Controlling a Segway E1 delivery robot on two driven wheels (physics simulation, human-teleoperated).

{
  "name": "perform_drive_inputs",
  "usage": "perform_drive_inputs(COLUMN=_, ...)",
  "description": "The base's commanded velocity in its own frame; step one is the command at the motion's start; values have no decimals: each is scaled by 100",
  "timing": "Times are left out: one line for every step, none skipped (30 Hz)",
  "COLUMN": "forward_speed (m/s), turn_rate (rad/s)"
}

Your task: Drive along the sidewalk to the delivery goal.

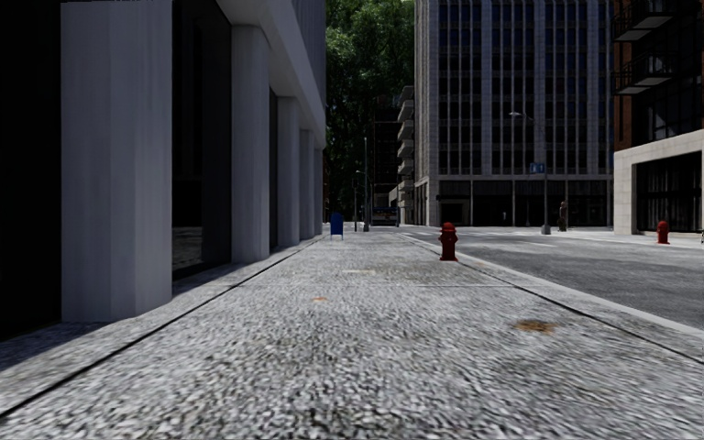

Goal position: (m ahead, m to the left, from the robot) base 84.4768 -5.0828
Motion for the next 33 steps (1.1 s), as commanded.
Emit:
perform_drive_inputs(forward_speed=200, turn_rate=0)
perform_drive_inputs(forward_speed=200, turn_rate=0)
perform_drive_inputs(forward_speed=200, turn_rate=0)
perform_drive_inputs(forward_speed=200, turn_rate=0)
perform_drive_inputs(forward_speed=200, turn_rate=0)
perform_drive_inputs(forward_speed=200, turn_rate=0)
perform_drive_inputs(forward_speed=200, turn_rate=0)
perform_drive_inputs(forward_speed=200, turn_rate=0)
perform_drive_inputs(forward_speed=200, turn_rate=0)
perform_drive_inputs(forward_speed=200, turn_rate=0)
perform_drive_inputs(forward_speed=200, turn_rate=0)
perform_drive_inputs(forward_speed=200, turn_rate=0)
perform_drive_inputs(forward_speed=200, turn_rate=0)
perform_drive_inputs(forward_speed=200, turn_rate=0)
perform_drive_inputs(forward_speed=200, turn_rate=0)
perform_drive_inputs(forward_speed=200, turn_rate=0)
perform_drive_inputs(forward_speed=200, turn_rate=0)
perform_drive_inputs(forward_speed=200, turn_rate=0)
perform_drive_inputs(forward_speed=200, turn_rate=0)
perform_drive_inputs(forward_speed=200, turn_rate=0)
perform_drive_inputs(forward_speed=200, turn_rate=0)
perform_drive_inputs(forward_speed=200, turn_rate=0)
perform_drive_inputs(forward_speed=200, turn_rate=0)
perform_drive_inputs(forward_speed=200, turn_rate=0)
perform_drive_inputs(forward_speed=200, turn_rate=0)
perform_drive_inputs(forward_speed=200, turn_rate=0)
perform_drive_inputs(forward_speed=200, turn_rate=0)
perform_drive_inputs(forward_speed=200, turn_rate=0)
perform_drive_inputs(forward_speed=200, turn_rate=0)
perform_drive_inputs(forward_speed=200, turn_rate=0)
perform_drive_inputs(forward_speed=200, turn_rate=0)
perform_drive_inputs(forward_speed=200, turn_rate=0)
perform_drive_inputs(forward_speed=200, turn_rate=0)
